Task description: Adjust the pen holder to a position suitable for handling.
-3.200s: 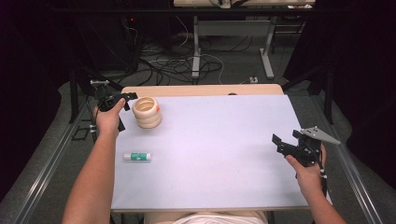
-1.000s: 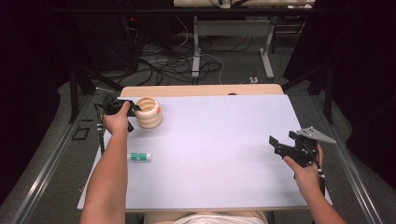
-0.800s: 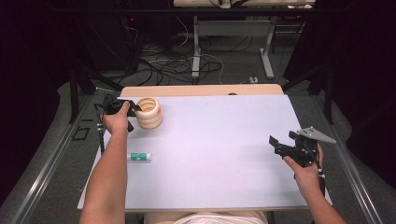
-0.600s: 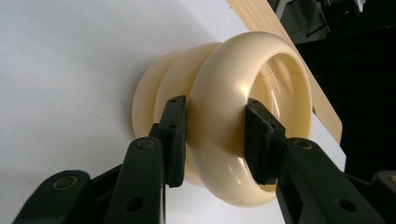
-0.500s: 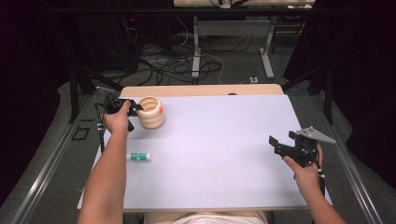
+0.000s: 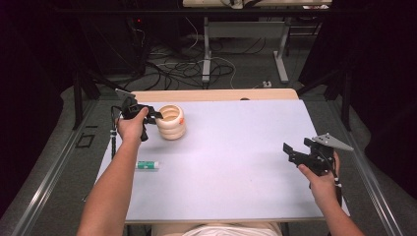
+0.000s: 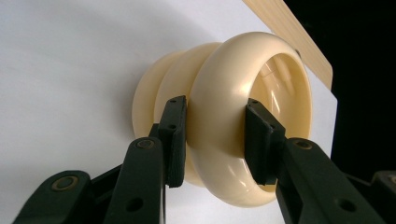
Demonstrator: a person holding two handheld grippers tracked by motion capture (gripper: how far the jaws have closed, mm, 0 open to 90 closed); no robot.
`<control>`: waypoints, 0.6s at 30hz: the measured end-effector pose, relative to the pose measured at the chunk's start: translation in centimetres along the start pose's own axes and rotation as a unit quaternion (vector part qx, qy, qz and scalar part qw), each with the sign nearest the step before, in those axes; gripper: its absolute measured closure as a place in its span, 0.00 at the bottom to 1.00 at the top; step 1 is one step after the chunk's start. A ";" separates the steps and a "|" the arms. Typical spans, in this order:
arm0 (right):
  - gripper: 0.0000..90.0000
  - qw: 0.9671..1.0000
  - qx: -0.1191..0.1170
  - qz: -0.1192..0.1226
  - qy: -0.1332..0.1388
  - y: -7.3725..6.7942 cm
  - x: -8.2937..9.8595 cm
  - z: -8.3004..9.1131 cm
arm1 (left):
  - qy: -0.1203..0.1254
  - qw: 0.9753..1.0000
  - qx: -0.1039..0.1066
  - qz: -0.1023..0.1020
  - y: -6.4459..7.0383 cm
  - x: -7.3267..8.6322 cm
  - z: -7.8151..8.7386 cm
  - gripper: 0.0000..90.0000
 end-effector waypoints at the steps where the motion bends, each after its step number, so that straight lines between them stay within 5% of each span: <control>1: 0.17 1.000 0.000 0.000 0.000 0.0 0.0 0.0 | -0.010 1.000 0.000 -0.005 0.3 0.4 -0.1 0.71; 5: 0.17 1.000 0.001 0.000 0.000 0.0 0.0 0.0 | -0.024 0.999 -0.015 -0.025 1.4 1.5 -1.2 0.71; 18: 0.17 1.000 0.003 0.004 0.001 0.1 0.0 0.0 | -0.066 0.995 -0.006 -0.077 6.1 4.6 -4.8 0.71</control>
Point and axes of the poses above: each handheld gripper's, and its own axes: z roughly backward along the jaws, x roughly out of its underside, y roughly to its right, the point moved 9 cm from there along -z, roughly forward along the jaws, and after that the axes turned 15 degrees about -y, right-handed, at the moved point
